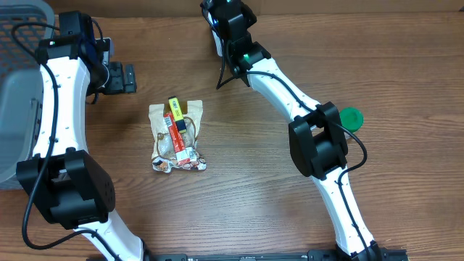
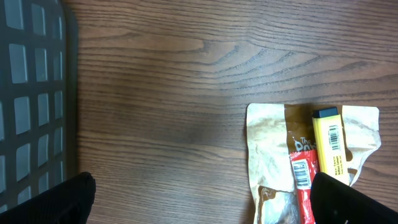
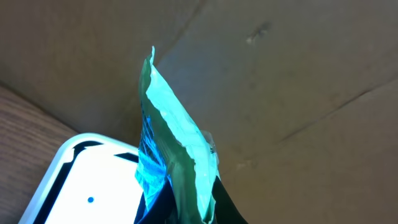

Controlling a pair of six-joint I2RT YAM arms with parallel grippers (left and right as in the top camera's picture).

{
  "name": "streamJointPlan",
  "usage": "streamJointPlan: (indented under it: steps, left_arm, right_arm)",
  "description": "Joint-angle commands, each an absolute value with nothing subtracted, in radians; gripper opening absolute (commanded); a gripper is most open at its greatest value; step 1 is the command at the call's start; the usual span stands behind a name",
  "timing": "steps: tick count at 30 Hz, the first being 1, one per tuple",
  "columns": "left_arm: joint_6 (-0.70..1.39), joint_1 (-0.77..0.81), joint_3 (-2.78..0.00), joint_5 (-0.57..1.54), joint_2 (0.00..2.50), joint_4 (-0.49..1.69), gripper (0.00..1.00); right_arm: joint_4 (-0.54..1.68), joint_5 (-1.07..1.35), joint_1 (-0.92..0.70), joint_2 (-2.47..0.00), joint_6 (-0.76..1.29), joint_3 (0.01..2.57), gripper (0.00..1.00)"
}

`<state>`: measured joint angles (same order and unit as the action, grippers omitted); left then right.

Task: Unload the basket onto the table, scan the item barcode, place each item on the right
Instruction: 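Hold the mint-green packet over the white scanner window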

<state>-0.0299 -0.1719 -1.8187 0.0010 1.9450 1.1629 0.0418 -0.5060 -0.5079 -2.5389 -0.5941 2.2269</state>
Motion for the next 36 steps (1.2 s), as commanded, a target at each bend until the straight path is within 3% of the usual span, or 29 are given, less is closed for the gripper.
streamJointPlan:
  steps: [1,23,31,36]
  left_arm:
    - [-0.046,-0.170,-1.830,0.009,1.936,1.163,0.99]
    - [-0.046,-0.170,-1.830,0.009,1.936,1.163,0.99]
    - [-0.046,-0.170,-1.830,0.009,1.936,1.163,1.00]
    - [-0.046,-0.170,-1.830,0.009,1.936,1.163,1.00]
  right_arm:
    - [0.002,-0.557,-0.485,-2.548,-0.580,2.243,0.04]
    - [-0.062,-0.545,-0.526,-2.583,-0.576,2.243,0.04]
    - [0.018,-0.545,-0.540,-2.583,-0.571,2.243,0.04]
    - [0.106,-0.537,-0.542,-2.583,-0.465,2.243,0.04]
